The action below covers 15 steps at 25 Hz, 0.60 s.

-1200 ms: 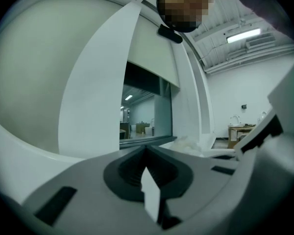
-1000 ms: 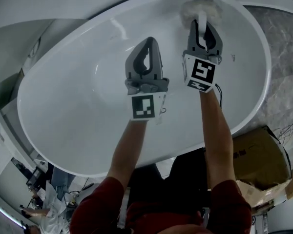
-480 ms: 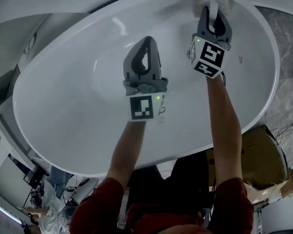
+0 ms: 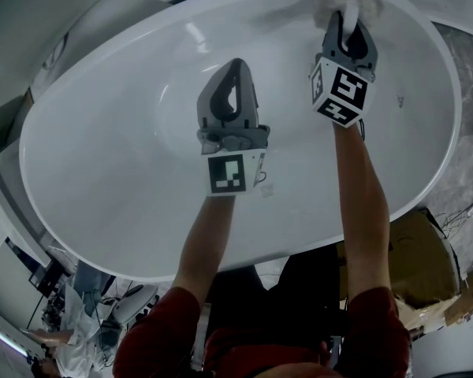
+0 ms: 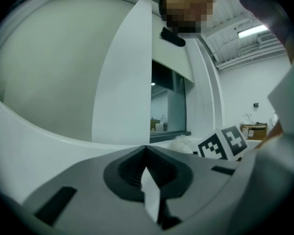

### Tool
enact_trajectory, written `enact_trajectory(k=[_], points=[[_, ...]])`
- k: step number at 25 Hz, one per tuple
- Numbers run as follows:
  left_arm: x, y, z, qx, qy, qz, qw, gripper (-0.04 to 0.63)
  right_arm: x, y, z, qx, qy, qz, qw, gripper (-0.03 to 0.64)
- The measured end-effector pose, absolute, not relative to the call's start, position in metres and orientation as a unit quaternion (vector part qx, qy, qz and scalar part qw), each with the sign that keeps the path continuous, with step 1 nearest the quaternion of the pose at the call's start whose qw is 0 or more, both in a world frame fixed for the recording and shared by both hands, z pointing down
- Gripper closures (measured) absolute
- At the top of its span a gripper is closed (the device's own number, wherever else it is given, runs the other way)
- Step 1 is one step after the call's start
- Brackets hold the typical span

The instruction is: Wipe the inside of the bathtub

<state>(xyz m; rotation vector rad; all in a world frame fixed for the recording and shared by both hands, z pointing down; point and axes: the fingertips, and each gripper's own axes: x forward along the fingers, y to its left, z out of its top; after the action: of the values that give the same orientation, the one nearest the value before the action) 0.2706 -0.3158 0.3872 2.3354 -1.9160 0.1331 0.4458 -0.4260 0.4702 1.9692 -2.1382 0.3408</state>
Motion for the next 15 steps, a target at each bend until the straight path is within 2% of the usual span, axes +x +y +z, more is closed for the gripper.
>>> enact_trajectory(k=[15], points=[[0.164, -0.272, 0.375, 0.727, -0.683, 0.042, 0.056, 0.58, 0.334, -0.399, 0.463, 0.637, -0.754, 0.13, 0.096, 0.523]])
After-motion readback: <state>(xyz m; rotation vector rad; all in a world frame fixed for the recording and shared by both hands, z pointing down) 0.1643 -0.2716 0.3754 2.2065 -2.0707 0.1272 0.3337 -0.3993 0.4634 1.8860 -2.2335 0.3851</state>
